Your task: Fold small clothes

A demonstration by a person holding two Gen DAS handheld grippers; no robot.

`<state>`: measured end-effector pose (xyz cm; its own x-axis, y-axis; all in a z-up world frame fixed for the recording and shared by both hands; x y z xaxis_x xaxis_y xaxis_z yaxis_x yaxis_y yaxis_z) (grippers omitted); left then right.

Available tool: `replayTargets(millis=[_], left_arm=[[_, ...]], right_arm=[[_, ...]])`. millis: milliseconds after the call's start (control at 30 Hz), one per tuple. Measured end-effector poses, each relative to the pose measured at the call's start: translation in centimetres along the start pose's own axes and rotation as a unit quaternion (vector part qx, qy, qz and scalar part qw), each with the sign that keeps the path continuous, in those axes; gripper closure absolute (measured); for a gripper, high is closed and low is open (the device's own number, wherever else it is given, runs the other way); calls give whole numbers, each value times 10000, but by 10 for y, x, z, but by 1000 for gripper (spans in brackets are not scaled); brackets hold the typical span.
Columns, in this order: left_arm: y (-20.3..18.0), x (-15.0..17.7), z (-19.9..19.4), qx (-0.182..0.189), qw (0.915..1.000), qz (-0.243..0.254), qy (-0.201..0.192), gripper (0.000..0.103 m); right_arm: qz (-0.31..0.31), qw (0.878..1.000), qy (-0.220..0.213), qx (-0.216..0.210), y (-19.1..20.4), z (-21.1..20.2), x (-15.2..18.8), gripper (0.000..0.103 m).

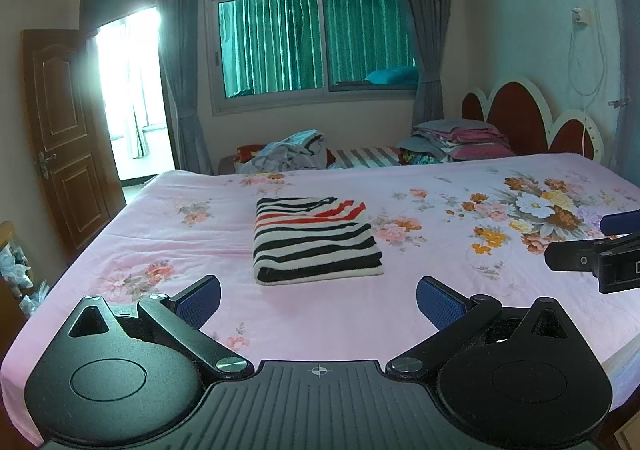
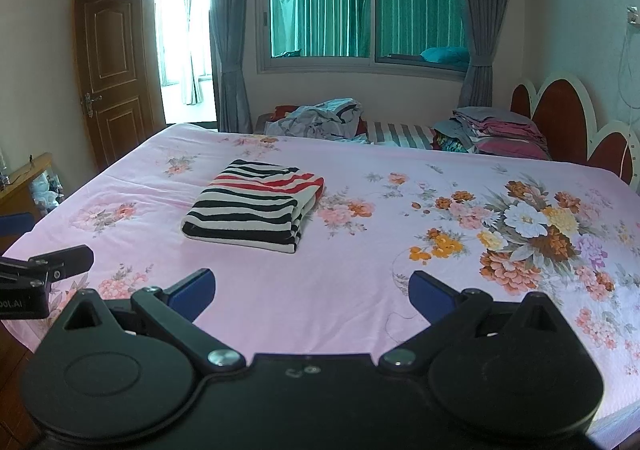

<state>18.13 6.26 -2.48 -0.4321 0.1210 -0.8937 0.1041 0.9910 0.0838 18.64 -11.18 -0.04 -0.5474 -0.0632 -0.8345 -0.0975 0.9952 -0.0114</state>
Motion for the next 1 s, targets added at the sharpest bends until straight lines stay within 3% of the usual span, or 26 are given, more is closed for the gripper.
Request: replayTargets(millis=[1000], left_arm=[[2,-4,3,-55,10000,33,-56,0]], right_arm=[[-36,10000,25,-52,8,5,-2,0]])
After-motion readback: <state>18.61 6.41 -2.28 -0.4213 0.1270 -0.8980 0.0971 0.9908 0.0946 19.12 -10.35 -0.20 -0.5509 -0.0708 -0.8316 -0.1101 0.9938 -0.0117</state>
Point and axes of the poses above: each gripper's, at about its wrist camera, not at the fingertips, and z roughly the way its jaws point, y to its left, x to its underside, the point moved 6 cm from there along z, roughly the way its jaws point, and after that the axes turned 1 degree about y, right-handed, at the moved point
